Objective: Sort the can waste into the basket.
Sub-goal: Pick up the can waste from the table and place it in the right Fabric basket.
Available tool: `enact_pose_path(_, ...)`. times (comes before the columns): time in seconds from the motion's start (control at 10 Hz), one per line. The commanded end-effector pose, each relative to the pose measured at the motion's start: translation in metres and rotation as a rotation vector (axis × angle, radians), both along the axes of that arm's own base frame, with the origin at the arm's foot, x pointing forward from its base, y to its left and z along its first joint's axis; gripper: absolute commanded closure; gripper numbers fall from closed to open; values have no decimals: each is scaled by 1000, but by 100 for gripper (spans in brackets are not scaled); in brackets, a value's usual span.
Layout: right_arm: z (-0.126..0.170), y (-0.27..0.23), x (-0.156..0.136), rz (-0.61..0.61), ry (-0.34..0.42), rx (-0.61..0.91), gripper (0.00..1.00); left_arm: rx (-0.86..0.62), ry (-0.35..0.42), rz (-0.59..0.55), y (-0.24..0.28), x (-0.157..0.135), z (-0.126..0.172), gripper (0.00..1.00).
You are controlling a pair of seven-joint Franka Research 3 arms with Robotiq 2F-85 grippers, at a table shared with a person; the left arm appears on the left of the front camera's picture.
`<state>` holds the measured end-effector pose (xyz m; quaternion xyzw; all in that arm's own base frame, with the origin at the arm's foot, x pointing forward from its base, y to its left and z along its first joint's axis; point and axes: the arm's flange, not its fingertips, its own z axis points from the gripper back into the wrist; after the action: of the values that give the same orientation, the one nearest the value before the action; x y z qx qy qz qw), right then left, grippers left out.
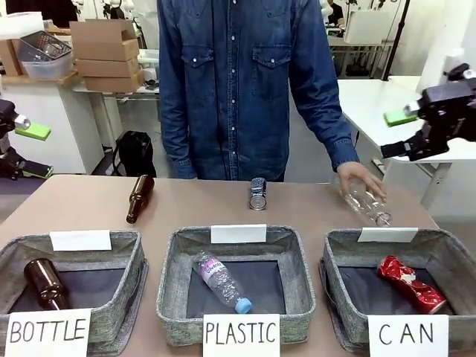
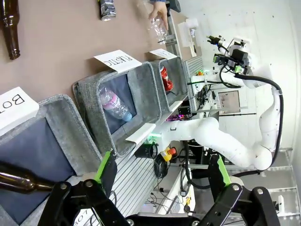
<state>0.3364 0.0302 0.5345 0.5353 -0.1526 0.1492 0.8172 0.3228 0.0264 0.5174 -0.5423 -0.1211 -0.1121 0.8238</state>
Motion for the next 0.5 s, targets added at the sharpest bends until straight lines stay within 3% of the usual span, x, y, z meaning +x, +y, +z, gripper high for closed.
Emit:
enact_pose_path(0.0,10,-17,1,20,-18,-16,0,0,-19,-16,2,1,0,0)
enact_pose_path(0.2,18,-94,-75,-45,-44,41,0,0,-19,-16,2,1,0,0)
enact_pose_path(0.4,14,-112,-104,-167,-93,19,0,0,-19,-16,2,1,0,0)
